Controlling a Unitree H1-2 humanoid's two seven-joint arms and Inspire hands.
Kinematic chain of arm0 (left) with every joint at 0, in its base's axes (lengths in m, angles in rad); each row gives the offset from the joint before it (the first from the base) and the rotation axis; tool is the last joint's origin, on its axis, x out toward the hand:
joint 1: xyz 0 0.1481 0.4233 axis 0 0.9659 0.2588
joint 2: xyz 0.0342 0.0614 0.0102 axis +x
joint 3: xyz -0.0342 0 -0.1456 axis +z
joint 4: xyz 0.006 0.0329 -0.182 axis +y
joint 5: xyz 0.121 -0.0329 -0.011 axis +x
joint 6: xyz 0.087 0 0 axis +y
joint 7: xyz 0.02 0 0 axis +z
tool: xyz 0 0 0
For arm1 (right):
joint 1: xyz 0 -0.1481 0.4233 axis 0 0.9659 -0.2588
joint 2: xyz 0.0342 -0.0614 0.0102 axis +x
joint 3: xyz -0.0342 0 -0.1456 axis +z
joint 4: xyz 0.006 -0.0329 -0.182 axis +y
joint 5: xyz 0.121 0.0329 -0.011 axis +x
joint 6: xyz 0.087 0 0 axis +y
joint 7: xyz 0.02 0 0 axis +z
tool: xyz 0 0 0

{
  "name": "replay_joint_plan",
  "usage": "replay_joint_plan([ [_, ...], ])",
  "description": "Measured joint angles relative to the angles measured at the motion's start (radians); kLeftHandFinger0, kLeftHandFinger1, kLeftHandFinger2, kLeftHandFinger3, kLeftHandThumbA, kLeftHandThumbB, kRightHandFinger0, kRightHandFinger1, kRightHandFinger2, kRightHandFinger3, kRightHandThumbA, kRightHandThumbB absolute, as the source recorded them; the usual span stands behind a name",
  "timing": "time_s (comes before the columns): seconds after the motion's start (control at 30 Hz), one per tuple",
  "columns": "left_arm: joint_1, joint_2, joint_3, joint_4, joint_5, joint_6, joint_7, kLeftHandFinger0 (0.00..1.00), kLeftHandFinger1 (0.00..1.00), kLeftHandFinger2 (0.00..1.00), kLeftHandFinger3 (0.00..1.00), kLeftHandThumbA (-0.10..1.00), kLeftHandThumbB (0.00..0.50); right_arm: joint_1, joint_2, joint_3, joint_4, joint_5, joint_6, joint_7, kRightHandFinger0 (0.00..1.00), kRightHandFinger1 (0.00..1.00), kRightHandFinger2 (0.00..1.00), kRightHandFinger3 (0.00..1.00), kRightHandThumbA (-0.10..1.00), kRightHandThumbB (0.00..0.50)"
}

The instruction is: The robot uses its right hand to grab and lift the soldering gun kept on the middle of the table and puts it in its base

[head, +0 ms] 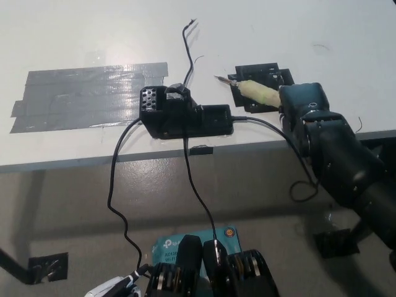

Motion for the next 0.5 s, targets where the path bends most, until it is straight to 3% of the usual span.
replay_joint_plan([
  [0.03, 0.000, 0.000, -0.001, 0.001, 0.000, 0.000, 0.000, 0.00, 0.02, 0.14, 0.19, 1.00, 0.500, 0.003, -0.005, 0.006, -0.006, -0.005, -0.002, -0.001, 0.06, 0.39, 0.56, 0.57, 0.04, 0.000],
  [0.1, -0.001, 0.000, -0.001, 0.005, 0.000, -0.001, -0.001, 0.00, 0.00, 0.13, 0.21, 1.00, 0.500, 0.012, -0.018, 0.021, -0.025, -0.018, -0.010, -0.006, 0.10, 0.42, 0.60, 0.61, 0.01, 0.000],
  [0.17, 0.000, 0.001, -0.001, 0.007, 0.001, -0.001, -0.001, 0.00, 0.01, 0.16, 0.23, 1.00, 0.500, 0.023, -0.033, 0.034, -0.041, -0.027, -0.023, -0.016, 0.09, 0.40, 0.57, 0.62, -0.05, 0.023],
  [0.23, -0.001, 0.002, -0.001, 0.007, 0.001, -0.002, -0.002, 0.00, 0.00, 0.15, 0.22, 1.00, 0.500, 0.039, -0.049, 0.037, -0.063, -0.037, -0.038, -0.031, 0.07, 0.38, 0.57, 0.62, -0.05, 0.004],
  [0.27, 0.000, 0.002, -0.001, 0.007, 0.001, -0.002, -0.004, 0.00, 0.00, 0.15, 0.22, 1.00, 0.500, 0.044, -0.054, 0.038, -0.069, -0.039, -0.045, -0.036, 0.01, 0.33, 0.54, 0.51, -0.08, 0.000],
  [0.3, -0.001, 0.003, -0.001, 0.007, 0.002, -0.003, -0.006, 0.00, 0.00, 0.15, 0.22, 1.00, 0.500, 0.052, -0.064, 0.036, -0.083, -0.039, -0.055, -0.043, 0.00, 0.32, 0.57, 0.47, -0.10, 0.000],
  [0.33, -0.001, 0.003, -0.001, 0.007, 0.003, -0.003, -0.007, 0.00, 0.00, 0.15, 0.20, 1.00, 0.500, 0.059, -0.070, 0.031, -0.092, -0.039, -0.064, -0.051, 0.00, 0.33, 0.64, 0.35, -0.10, 0.000],
  [0.4, -0.001, 0.004, -0.001, 0.007, 0.005, -0.002, -0.009, 0.00, 0.00, 0.15, 0.20, 1.00, 0.500, 0.079, -0.083, 0.003, -0.111, -0.034, -0.090, -0.076, 0.00, 0.35, 0.69, 0.34, -0.10, 0.000],
  [0.5, -0.001, 0.008, 0.000, 0.007, 0.008, -0.002, -0.011, 0.00, 0.00, 0.14, 0.21, 1.00, 0.500, 0.106, -0.097, -0.031, -0.135, -0.029, -0.122, -0.104, 0.00, 0.33, 0.69, 0.20, -0.10, 0.000],
])
